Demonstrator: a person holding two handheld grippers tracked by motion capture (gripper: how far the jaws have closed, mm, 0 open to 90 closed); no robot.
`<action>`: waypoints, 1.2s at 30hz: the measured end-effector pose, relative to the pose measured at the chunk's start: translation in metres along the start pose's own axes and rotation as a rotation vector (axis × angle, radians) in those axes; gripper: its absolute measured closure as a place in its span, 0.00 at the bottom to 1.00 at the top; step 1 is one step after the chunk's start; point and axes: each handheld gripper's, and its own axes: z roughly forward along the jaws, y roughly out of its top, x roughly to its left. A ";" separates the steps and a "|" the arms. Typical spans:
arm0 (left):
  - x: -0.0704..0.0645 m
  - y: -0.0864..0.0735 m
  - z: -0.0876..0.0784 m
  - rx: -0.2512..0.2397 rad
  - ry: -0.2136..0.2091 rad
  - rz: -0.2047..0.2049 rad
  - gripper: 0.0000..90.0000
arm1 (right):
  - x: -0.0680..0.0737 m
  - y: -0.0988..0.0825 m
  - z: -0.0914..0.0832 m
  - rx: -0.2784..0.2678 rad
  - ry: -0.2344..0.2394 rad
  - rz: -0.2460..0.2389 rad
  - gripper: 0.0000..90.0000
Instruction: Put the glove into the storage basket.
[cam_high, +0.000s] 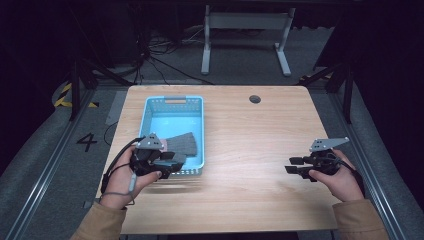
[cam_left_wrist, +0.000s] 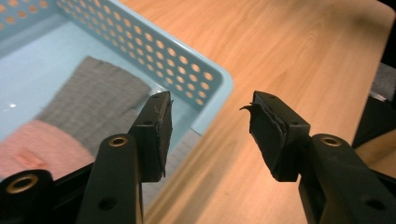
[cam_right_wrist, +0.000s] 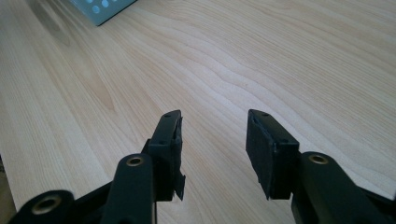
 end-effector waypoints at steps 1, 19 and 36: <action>-0.002 -0.004 0.002 0.003 -0.020 -0.010 0.55 | 0.000 0.000 0.000 0.001 0.001 0.000 0.63; -0.023 -0.055 0.048 -0.050 -0.063 0.052 0.52 | -0.003 -0.006 0.003 0.021 -0.002 0.010 0.63; -0.025 -0.084 0.069 0.024 -0.018 0.066 0.46 | -0.010 -0.017 0.027 0.068 0.006 0.033 0.62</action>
